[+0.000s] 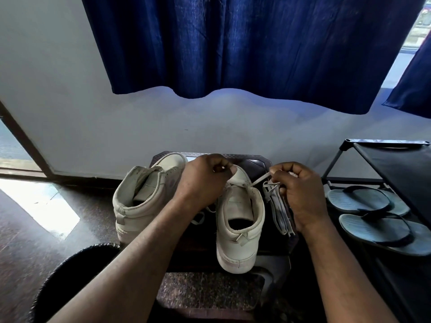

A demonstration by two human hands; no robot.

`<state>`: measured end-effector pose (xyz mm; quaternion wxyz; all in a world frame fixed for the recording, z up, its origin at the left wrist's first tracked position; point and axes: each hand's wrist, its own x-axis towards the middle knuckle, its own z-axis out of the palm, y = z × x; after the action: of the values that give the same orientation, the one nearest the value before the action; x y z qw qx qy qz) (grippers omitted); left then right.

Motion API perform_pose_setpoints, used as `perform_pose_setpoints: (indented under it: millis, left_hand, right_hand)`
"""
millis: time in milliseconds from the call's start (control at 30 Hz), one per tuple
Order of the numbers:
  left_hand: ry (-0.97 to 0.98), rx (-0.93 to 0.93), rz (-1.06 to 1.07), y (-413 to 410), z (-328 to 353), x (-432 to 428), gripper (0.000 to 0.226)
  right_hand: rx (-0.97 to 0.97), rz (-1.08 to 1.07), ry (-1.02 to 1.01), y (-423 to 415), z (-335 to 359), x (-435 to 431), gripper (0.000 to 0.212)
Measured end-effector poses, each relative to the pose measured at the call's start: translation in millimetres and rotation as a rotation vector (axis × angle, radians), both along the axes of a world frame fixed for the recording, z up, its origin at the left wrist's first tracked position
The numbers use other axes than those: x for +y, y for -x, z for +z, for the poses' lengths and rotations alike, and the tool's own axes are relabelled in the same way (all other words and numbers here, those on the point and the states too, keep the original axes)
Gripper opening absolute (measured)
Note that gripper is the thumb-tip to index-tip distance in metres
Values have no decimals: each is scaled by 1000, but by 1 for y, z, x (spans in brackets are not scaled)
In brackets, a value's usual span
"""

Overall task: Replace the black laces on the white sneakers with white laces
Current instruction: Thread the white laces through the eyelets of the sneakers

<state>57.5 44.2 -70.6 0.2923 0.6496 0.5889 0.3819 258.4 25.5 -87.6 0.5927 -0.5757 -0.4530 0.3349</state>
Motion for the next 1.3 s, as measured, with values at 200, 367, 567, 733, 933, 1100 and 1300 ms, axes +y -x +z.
perform_pose_setpoints:
  millis: [200, 367, 567, 733, 933, 1100, 1300]
  left_hand:
    - [-137, -38, -169, -17, 9, 3, 15]
    - [-186, -8, -349, -26, 8, 0, 12]
    - [-31, -233, -374, -18, 9, 1, 14]
    - [40, -252, -443, -16, 16, -4, 20]
    - [70, -305, -268, -9, 6, 6, 18]
    - [103, -307, -282, -3, 8, 4, 20]
    - [82, -192, -304, -6, 12, -1, 18]
  right_hand:
    - [284, 239, -151, 7, 19, -14, 20]
    - [204, 260, -249, 14, 19, -19, 34]
    - [146, 236, -166, 5, 13, -13, 30]
    - [-254, 231, -48, 1, 8, -14, 28]
    - [-193, 371, 11, -4, 14, -21, 15]
    - [-308, 74, -153, -1, 10, -24, 15]
    - [-398, -107, -324, 11, 6, -26, 12]
